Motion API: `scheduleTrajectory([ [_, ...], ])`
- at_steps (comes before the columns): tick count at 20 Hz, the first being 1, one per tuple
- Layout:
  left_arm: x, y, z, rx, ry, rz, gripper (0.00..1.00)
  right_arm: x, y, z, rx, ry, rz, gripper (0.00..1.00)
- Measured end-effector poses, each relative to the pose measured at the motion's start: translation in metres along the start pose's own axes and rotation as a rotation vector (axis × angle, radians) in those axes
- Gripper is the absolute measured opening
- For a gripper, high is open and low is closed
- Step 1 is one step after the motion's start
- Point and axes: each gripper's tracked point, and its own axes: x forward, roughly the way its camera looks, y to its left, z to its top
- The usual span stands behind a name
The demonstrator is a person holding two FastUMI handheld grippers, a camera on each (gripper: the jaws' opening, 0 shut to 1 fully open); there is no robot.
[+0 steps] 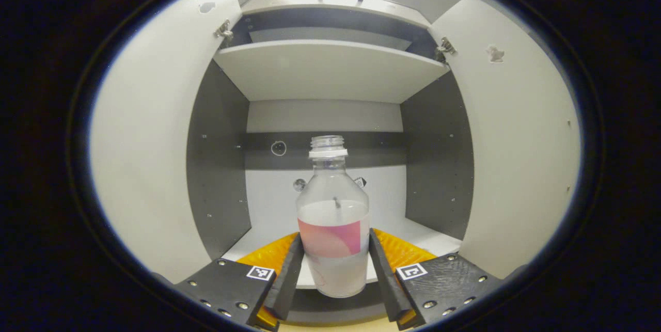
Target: Grasp the bottle in the cabinet with the left hand and place it on the coaster, then close the right door with the right hand and the left door with the left hand.
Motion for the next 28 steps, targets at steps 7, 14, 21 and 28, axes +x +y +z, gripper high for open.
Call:
scheduleTrajectory([
  [7,-0.069,-0.014,-0.023,0.001,0.02,-0.02,0.7,-0.031,0.001,-0.004,-0.018,-0.001,0.055,0.96],
  [14,-0.114,-0.044,-0.065,-0.009,0.059,-0.072,0.7,-0.046,-0.007,-0.008,-0.023,0.002,0.082,0.96],
  [21,-0.152,-0.079,-0.133,-0.034,0.13,-0.118,0.71,-0.048,-0.017,-0.016,-0.025,0.022,0.095,0.92],
  [28,-0.182,-0.09,-0.208,-0.009,0.22,-0.15,0.71,-0.04,-0.02,-0.027,-0.04,0.056,0.119,0.92],
])
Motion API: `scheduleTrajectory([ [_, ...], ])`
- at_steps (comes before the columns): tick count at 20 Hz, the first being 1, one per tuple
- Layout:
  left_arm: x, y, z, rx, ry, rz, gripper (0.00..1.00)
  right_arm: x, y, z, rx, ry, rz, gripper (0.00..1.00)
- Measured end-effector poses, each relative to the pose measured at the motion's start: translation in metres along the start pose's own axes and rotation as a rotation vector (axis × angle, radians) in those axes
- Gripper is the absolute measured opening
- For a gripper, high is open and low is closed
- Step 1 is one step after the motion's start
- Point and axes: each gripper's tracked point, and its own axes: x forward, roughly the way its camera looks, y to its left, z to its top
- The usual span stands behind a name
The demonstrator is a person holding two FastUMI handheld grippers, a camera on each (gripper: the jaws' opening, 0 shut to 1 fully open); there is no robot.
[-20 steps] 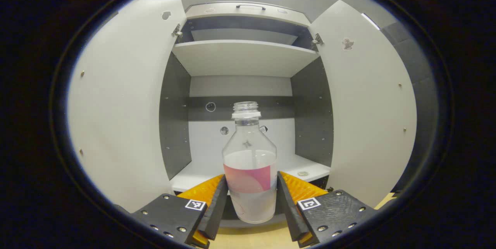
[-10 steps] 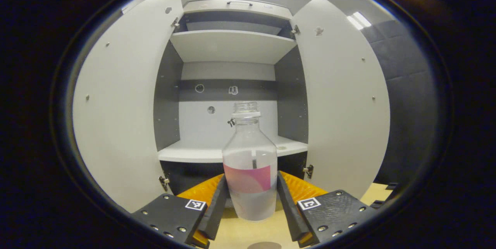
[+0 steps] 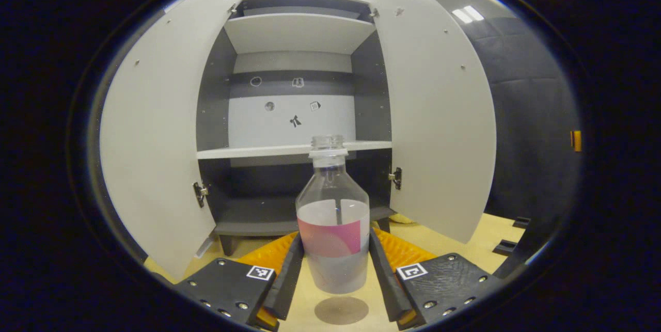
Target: Grasp the bottle in the cabinet with the left hand and place it on the coaster, then close the right door with the right hand and the left door with the left hand.
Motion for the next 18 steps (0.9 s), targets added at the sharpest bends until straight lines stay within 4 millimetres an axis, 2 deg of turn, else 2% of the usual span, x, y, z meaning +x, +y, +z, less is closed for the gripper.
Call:
scheduleTrajectory([
  [1,0.001,-0.001,-0.011,-0.004,0.018,0.001,0.71,0.002,0.0,-0.004,-0.004,0.008,0.003,0.96],
  [3,0.003,0.0,-0.033,-0.021,0.049,0.003,0.7,0.007,0.004,-0.011,-0.001,0.032,0.01,0.92],
  [4,0.004,0.0,-0.042,-0.027,0.059,0.004,0.71,0.008,0.006,-0.013,0.0,0.042,0.015,0.96],
  [6,0.006,0.0,-0.058,-0.027,0.085,-0.002,0.71,0.011,0.011,-0.017,-0.01,0.054,0.02,0.93],
  [12,0.011,-0.003,-0.115,-0.046,0.167,-0.017,0.71,0.02,0.024,-0.029,-0.033,0.092,0.036,0.93],
  [15,0.007,-0.007,-0.129,-0.047,0.185,-0.022,0.71,0.022,0.029,-0.03,-0.044,0.097,0.041,0.96],
  [16,0.007,-0.007,-0.128,-0.048,0.167,-0.019,0.71,0.023,0.031,-0.029,-0.047,0.097,0.044,1.0],
  [18,0.003,-0.006,-0.13,-0.056,0.168,-0.013,0.71,0.025,0.034,-0.03,-0.051,0.101,0.048,0.97],
])
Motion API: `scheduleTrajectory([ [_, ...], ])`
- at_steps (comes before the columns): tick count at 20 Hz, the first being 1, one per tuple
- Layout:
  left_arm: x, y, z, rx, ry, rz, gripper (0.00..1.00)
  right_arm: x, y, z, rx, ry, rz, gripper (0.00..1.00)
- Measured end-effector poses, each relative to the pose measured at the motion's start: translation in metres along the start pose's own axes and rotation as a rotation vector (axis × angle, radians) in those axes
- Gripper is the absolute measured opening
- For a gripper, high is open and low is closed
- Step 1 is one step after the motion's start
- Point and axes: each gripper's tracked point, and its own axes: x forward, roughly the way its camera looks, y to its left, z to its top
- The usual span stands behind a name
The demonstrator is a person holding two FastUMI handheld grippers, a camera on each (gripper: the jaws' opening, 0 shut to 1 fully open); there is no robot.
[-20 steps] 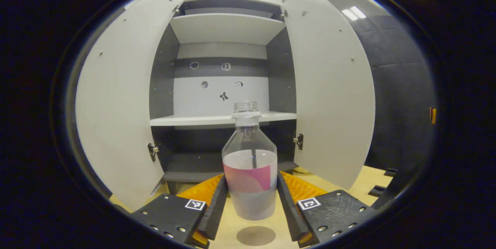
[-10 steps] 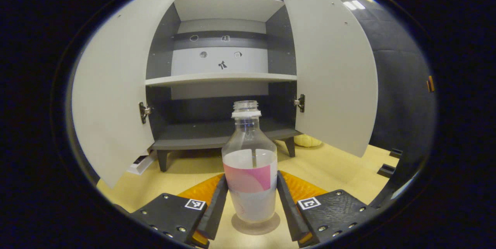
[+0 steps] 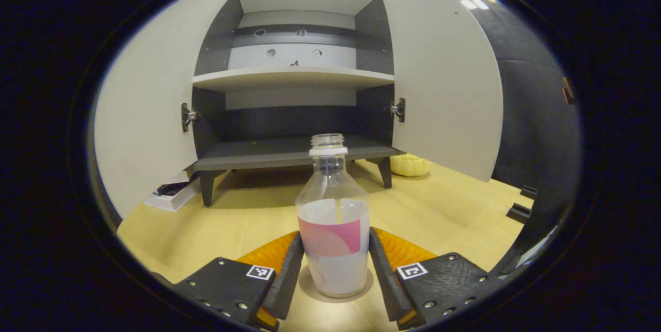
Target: Grasp the bottle in the cabinet with the left hand and place it on the coaster, then close the right door with the right hand and the left door with the left hand.
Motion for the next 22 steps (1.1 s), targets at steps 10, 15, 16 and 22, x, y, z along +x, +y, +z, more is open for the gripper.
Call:
scheduleTrajectory([
  [10,-0.018,0.001,0.008,-0.014,0.006,0.04,0.84,-0.007,0.002,0.009,0.01,-0.031,0.013,0.96],
  [15,-0.032,0.0,0.031,0.002,-0.023,0.06,0.84,-0.018,-0.004,0.019,0.022,-0.072,0.016,0.93],
  [16,-0.036,0.0,0.037,0.001,-0.031,0.065,0.85,-0.019,-0.006,0.025,0.026,-0.086,0.015,0.96],
  [22,-0.107,-0.003,0.098,0.046,-0.126,0.108,0.84,-0.017,-0.032,0.06,0.045,-0.168,-0.008,0.96],
])
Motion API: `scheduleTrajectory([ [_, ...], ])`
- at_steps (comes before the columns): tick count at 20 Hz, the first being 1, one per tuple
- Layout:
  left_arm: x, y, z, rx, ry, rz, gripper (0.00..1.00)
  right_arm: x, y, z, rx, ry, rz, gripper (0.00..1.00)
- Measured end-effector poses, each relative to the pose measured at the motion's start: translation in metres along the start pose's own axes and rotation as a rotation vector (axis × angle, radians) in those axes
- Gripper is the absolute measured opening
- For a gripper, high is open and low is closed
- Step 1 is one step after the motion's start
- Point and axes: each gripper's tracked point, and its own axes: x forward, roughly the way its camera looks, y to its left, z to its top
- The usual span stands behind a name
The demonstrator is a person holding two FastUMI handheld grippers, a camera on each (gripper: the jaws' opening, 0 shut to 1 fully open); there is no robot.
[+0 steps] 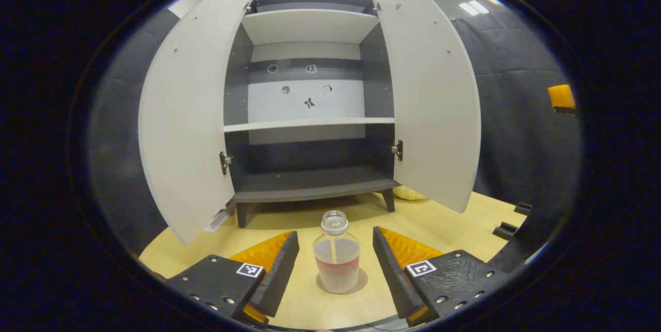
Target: Grasp the bottle in the cabinet with the left hand and place it on the coaster, then close the right door with the right hand and the left door with the left hand.
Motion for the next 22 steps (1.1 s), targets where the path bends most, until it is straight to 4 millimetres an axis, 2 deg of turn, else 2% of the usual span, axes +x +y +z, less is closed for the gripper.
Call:
scheduleTrajectory([
  [1,-0.01,0.003,0.011,0.001,-0.008,0.011,0.84,0.003,-0.005,0.006,-0.003,-0.01,-0.007,0.92],
  [2,-0.02,0.007,0.019,0.003,-0.008,0.022,0.84,0.008,-0.01,0.014,-0.005,-0.016,-0.014,0.96],
  [3,-0.031,0.013,0.029,0.003,-0.01,0.041,0.84,0.013,-0.014,0.018,-0.004,-0.018,-0.021,0.92],
  [5,-0.05,0.027,0.05,-0.006,-0.027,0.079,0.84,0.025,-0.017,0.033,0.006,-0.029,-0.015,0.96],
  [6,-0.062,0.035,0.062,-0.011,-0.041,0.093,0.84,0.032,-0.019,0.041,0.008,-0.041,-0.015,0.92],
  [7,-0.072,0.044,0.072,-0.011,-0.054,0.109,0.84,0.04,-0.024,0.049,0.008,-0.054,-0.027,0.96],
  [9,-0.089,0.057,0.084,-0.002,-0.081,0.143,0.84,0.056,-0.031,0.066,0.015,-0.08,-0.05,0.96],
  [11,-0.098,0.074,0.095,0.009,-0.094,0.181,0.84,0.074,-0.039,0.082,0.023,-0.1,-0.083,0.96],
  [12,-0.102,0.084,0.1,0.01,-0.099,0.2,0.84,0.083,-0.044,0.09,0.025,-0.111,-0.104,0.92],
  [14,-0.111,0.103,0.11,0.008,-0.109,0.231,0.84,0.103,-0.052,0.106,0.041,-0.132,-0.148,0.92],
  [15,-0.115,0.113,0.114,0.013,-0.115,0.246,0.84,0.112,-0.054,0.113,0.051,-0.144,-0.161,0.96],
  [16,-0.12,0.123,0.117,0.019,-0.126,0.263,0.84,0.12,-0.055,0.121,0.055,-0.159,-0.172,0.92],
  [17,-0.124,0.132,0.122,0.026,-0.134,0.274,0.84,0.129,-0.057,0.126,0.047,-0.167,-0.188,1.0],
  [18,-0.126,0.143,0.123,0.033,-0.134,0.291,0.84,0.136,-0.06,0.131,0.035,-0.176,-0.207,0.92],
  [22,-0.132,0.175,0.133,0.043,-0.155,0.324,0.84,0.152,-0.06,0.144,0.011,-0.207,-0.252,0.96],
])
